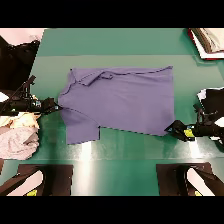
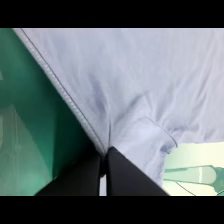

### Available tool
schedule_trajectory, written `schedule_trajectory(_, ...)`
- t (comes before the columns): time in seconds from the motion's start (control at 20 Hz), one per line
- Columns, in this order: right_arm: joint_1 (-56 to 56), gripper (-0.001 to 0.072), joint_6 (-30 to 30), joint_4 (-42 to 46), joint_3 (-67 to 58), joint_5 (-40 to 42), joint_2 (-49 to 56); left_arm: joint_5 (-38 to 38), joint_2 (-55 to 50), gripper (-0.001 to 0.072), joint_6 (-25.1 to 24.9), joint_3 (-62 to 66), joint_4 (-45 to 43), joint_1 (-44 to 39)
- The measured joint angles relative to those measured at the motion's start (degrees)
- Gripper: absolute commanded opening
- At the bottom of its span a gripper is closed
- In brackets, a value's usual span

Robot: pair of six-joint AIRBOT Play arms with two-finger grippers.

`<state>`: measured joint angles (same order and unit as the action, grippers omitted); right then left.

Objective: Fold the shirts.

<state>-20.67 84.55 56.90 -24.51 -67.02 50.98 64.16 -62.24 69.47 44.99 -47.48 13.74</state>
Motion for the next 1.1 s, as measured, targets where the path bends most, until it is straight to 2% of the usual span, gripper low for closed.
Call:
schedule_trajectory(0.05,0.0,0.0483,-0.1,-0.5,0.4,0.9,-0.2,0.1,0.0,0.0028,0.0,0.0,0.0,0.0)
schedule_trajectory(0.1,0.0,0.0433,-0.1,-1.1,0.7,1.8,-0.3,0.2,0.0,0.0028,0.0,0.0,0.0,0.0)
schedule_trajectory(0.25,0.0,0.0432,-0.2,-2.6,1.1,4.3,-0.5,0.4,0.0,0.0028,0.0,0.0,0.0,0.0)
schedule_trajectory(0.3,0.0,0.0404,-0.2,-2.8,1.2,4.9,-0.6,0.4,0.0,0.0028,0.0,0.0,0.0,0.0)
schedule_trajectory(0.35,0.0,0.0189,-0.2,-3.1,1.2,5.6,-0.6,0.4,0.0,0.0028,0.0,0.0,0.0,0.0)
schedule_trajectory(0.4,0.0,0.0038,-0.3,-3.4,1.3,5.8,-0.7,0.4,0.0,0.0027,0.0,0.0,0.0,0.0)
schedule_trajectory(0.45,0.0,0.0016,-0.7,-3.8,1.3,6.1,-0.7,0.4,0.0,0.0026,0.0,0.0,0.0,0.0)
schedule_trajectory(0.75,0.0,0.0015,-4.1,-8.7,-3.4,6.6,-0.9,0.9,2.1,0.0026,0.9,4.1,0.0,0.0)
schedule_trajectory(0.9,0.3,0.0015,-5.5,-13.2,-14.4,6.8,-2.1,1.1,5.3,0.0027,1.8,15.0,0.2,0.0)
schedule_trajectory(1.1,1.3,0.0015,-7.0,-15.6,-36.3,8.6,-4.8,1.6,8.9,0.0027,2.4,37.7,0.9,0.0)
